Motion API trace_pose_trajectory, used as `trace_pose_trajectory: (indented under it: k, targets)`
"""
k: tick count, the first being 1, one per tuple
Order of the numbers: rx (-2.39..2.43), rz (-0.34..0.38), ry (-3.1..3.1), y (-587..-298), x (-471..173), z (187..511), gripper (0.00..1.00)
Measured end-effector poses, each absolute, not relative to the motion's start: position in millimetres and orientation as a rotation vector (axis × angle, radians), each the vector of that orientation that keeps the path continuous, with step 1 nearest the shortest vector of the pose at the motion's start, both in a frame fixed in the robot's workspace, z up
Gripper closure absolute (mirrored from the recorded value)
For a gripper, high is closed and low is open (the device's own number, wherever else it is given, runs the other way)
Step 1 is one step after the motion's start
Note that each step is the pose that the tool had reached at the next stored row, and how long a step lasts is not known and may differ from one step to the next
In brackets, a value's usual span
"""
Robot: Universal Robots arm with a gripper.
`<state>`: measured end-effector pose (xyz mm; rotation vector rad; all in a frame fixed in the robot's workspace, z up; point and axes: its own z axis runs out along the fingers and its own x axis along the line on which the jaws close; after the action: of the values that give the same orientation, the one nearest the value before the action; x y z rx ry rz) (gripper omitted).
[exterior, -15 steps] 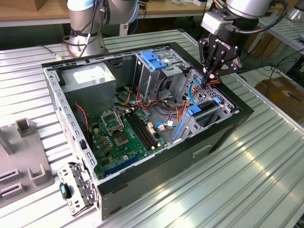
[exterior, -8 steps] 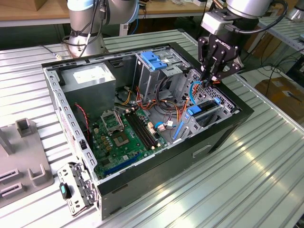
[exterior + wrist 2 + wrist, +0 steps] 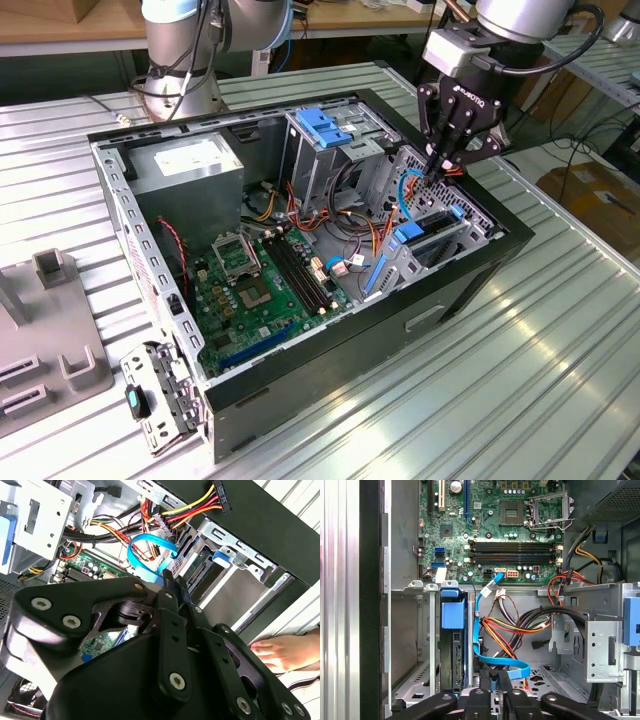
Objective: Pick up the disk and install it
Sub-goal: 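Insert the first disk wire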
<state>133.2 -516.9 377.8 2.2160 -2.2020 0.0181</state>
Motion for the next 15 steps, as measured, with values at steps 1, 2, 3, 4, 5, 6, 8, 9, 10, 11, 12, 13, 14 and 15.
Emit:
trace_pose_trajectory:
  k: [1,2,3,4,5,6,8,9,10,11,12,13,14,15]
  targets:
    - [2.216,0.018,-2.202,-516.9,133.2,377.7,0.84]
    - [2.216,0.018,-2.202,-516.9,133.2,377.8,0.84]
    - [2.216,0.018,-2.202,-516.9,133.2,377.7,0.84]
    - [2.216,0.018,-2.202,-516.9,133.2,377.8,0.84]
    - [2.216,0.018,-2.202,-516.9,133.2,377.8,0.84]
    - [2.216,0.018,-2.202,-516.9,133.2,377.7,0.84]
    - [2.216,0.018,-2.202,-516.9,133.2,377.8,0.84]
    - [2.216,0.018,-2.202,-516.9,133.2,377.7,0.84]
    - [2.216,0.018,-2.202,-516.9,133.2,377.8,0.84]
    - [2.216,0.018,-2.202,-516.9,133.2,377.8,0.83]
    - [2.216,0.018,-2.202,-516.9,133.2,377.8,0.83]
    - [2.216,0.018,-2.202,-516.9,133.2,377.7,0.83]
    - [2.216,0.018,-2.202,-516.9,133.2,377.5,0.76]
    - [2.216,0.019,-2.203,-516.9,132.7,375.6,0.76]
